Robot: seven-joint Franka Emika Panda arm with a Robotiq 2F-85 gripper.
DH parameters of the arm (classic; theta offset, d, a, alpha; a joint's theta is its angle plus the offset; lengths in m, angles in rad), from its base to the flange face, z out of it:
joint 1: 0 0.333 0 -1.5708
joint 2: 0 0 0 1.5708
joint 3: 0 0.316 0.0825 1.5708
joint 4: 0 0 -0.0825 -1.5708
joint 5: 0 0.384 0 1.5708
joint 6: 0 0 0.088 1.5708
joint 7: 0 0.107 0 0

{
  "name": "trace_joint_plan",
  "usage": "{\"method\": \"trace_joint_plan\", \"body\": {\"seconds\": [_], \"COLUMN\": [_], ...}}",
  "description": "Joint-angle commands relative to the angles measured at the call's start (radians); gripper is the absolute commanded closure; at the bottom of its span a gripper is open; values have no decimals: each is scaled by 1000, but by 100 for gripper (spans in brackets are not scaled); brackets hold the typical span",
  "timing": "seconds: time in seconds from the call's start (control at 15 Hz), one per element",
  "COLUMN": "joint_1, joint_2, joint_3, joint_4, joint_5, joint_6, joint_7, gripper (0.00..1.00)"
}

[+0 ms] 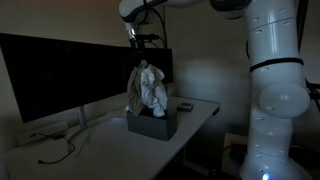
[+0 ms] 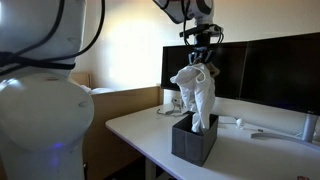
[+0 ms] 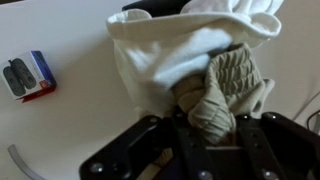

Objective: Remove the clothing from the grey box and place them on the desk.

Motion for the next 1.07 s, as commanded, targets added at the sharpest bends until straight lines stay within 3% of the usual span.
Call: {"method": "trace_joint_plan", "body": {"seconds": [0.0,0.2,1.0], "joint_1": [2,21,257], "joint_2": [38,43,-40], "joint_3": [1,15,182], "joint_4": [181,250,179], "joint_5": [25,18,62], "joint_6": [-111,-163,-133], "joint_7": [14,39,351], "gripper": [88,88,88]}}
